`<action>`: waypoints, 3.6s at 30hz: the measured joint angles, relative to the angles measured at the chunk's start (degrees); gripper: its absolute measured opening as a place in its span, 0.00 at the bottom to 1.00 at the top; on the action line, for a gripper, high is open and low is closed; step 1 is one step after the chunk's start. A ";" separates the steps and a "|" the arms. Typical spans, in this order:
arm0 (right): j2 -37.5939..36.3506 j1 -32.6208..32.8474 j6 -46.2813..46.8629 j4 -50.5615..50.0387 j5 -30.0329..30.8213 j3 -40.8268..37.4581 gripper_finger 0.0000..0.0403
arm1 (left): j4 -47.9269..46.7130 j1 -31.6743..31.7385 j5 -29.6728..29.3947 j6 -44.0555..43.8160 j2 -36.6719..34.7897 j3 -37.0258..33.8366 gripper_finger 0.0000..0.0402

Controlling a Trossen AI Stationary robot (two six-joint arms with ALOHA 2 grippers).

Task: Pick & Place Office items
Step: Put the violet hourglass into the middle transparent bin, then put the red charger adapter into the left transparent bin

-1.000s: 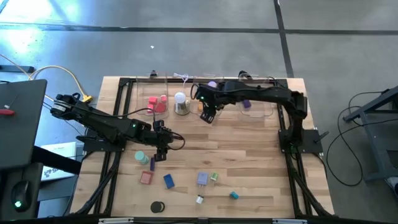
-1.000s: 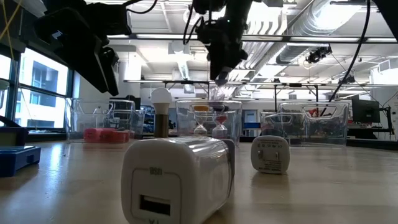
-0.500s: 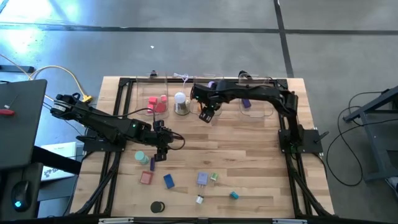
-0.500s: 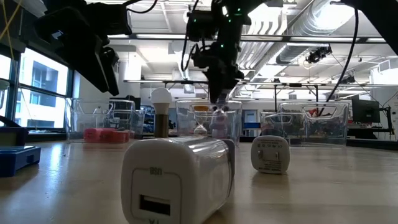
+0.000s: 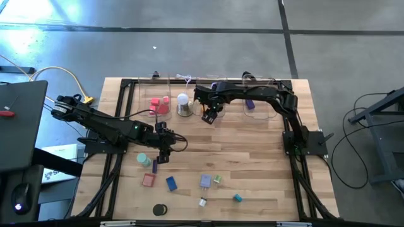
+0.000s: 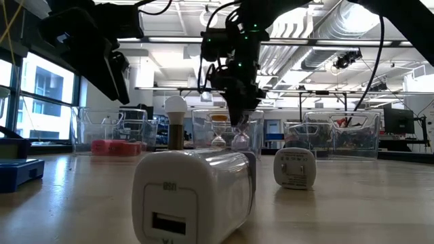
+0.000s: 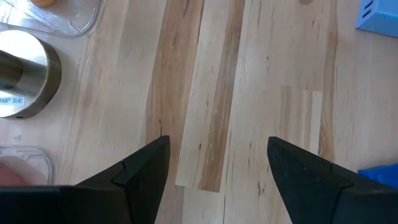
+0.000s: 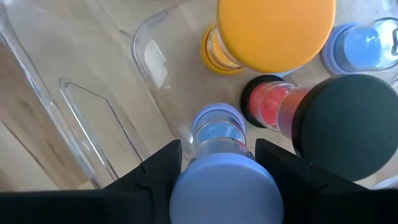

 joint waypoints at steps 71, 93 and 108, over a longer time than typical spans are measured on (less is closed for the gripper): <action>-24.24 28.57 14.32 -14.65 35.27 0.02 0.69 | 0.42 0.01 0.47 -2.38 0.00 0.00 0.65; -24.09 52.24 45.79 -24.33 56.82 -10.41 0.69 | -13.52 0.20 13.86 -26.86 -4.83 3.93 0.65; -24.09 48.37 45.59 -20.05 56.53 -17.99 0.69 | -19.04 -0.08 17.44 -31.02 -5.98 3.89 0.65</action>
